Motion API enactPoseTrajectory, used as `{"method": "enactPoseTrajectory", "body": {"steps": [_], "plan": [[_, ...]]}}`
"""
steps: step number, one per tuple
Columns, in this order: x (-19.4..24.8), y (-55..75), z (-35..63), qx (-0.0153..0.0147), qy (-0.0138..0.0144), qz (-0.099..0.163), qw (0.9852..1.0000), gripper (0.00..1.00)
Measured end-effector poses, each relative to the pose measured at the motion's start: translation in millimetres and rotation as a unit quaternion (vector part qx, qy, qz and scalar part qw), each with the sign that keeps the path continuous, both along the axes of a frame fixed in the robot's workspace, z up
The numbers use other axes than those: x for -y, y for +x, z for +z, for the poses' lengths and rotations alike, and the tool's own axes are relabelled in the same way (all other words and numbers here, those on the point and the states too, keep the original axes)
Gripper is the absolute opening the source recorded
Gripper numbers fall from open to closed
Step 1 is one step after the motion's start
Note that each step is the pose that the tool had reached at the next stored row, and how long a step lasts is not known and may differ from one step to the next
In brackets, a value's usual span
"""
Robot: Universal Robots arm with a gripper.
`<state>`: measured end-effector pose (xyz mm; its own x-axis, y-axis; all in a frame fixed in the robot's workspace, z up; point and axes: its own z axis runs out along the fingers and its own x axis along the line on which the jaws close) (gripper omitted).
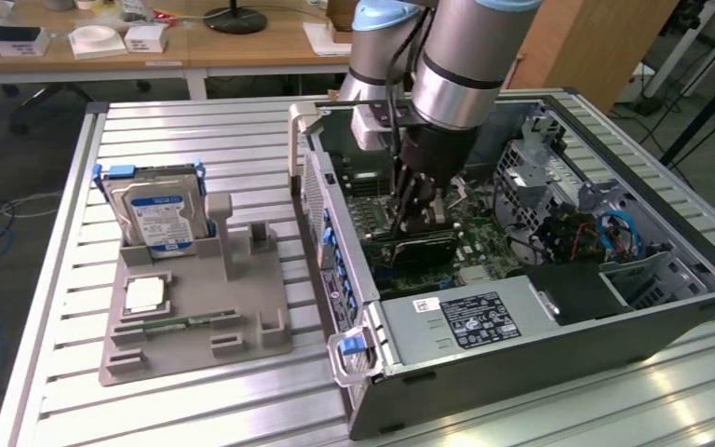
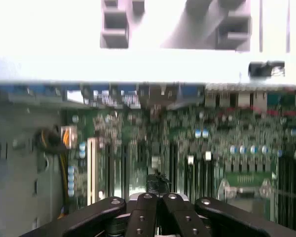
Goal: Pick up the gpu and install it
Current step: 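Press down on the gpu until it lock into place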
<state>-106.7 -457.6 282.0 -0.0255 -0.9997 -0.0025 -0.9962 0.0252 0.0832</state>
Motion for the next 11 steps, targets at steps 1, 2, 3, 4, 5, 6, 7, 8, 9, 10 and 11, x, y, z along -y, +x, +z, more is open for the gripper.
{"method": "enactPoseTrajectory", "body": {"steps": [1,2,3,4,5,6,7,8,9,10,11], "plan": [[0.1,-1.8,0.3,-0.0037,-0.0001,0.000,1.0000,0.11],[0.0,-3.9,1.3,-0.0047,-0.0004,0.000,1.0000,0.11],[0.0,-6.1,2.3,-0.0052,-0.0006,0.000,1.0000,0.11],[0.0,-8.3,3.3,-0.0058,-0.0007,0.000,1.0000,0.11],[0.0,-10.7,3.9,-0.0070,-0.0007,0.000,1.0000,0.11],[0.0,-12.9,4.3,-0.0090,-0.0007,0.000,1.0000,0.11],[0.0,-14.8,4.5,-0.0120,-0.0007,0.000,0.9999,0.11],[0.0,-16.3,4.6,-0.0164,-0.0007,0.000,0.9999,0.11],[0.0,-18.0,4.9,-0.0215,-0.0008,0.000,0.9998,0.11],[0.0,-19.4,5.2,-0.0259,-0.0008,0.000,0.9997,0.11],[0.0,-20.9,5.5,-0.0301,-0.0007,0.000,0.9995,0.11]]}}
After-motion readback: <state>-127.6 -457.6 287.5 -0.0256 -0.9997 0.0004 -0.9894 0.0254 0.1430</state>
